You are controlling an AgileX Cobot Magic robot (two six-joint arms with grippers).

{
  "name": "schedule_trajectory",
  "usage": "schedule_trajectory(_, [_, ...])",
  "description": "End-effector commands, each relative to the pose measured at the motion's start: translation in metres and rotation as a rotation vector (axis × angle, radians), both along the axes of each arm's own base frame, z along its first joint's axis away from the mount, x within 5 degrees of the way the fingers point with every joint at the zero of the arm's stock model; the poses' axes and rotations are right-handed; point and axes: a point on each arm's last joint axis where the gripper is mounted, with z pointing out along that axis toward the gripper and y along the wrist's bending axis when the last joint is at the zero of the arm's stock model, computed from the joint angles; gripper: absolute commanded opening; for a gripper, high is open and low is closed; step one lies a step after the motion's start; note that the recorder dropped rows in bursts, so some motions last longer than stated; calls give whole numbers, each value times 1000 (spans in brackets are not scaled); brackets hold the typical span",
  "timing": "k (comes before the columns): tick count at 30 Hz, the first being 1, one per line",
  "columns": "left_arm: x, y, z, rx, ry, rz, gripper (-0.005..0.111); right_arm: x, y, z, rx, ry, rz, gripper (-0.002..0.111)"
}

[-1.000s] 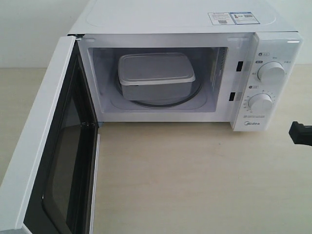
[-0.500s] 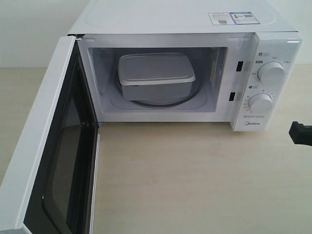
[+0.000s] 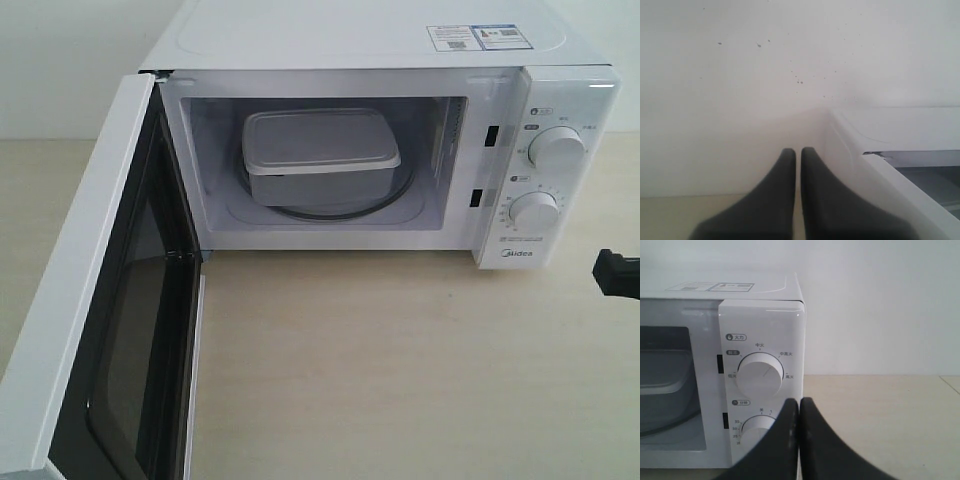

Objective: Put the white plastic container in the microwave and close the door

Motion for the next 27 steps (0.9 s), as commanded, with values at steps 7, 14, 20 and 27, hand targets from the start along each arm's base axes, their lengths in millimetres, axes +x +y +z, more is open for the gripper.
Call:
schedule_trajectory(7, [1,0,2,-5,-2,-1,4,0,-1,3,2,-20,-9,0])
schedule_trajectory(14, [1,-2,-1,-140,47,-34,4,0,-1,3,2,-20,-9,0])
schedule_trajectory(20, [1,-10,21,-20,257,-106,4,0,-1,3,2,-20,-9,0])
schedule_trajectory(27, [-9,-21,58,10,554,-240,4,0,-1,4,1,-27,-14,0])
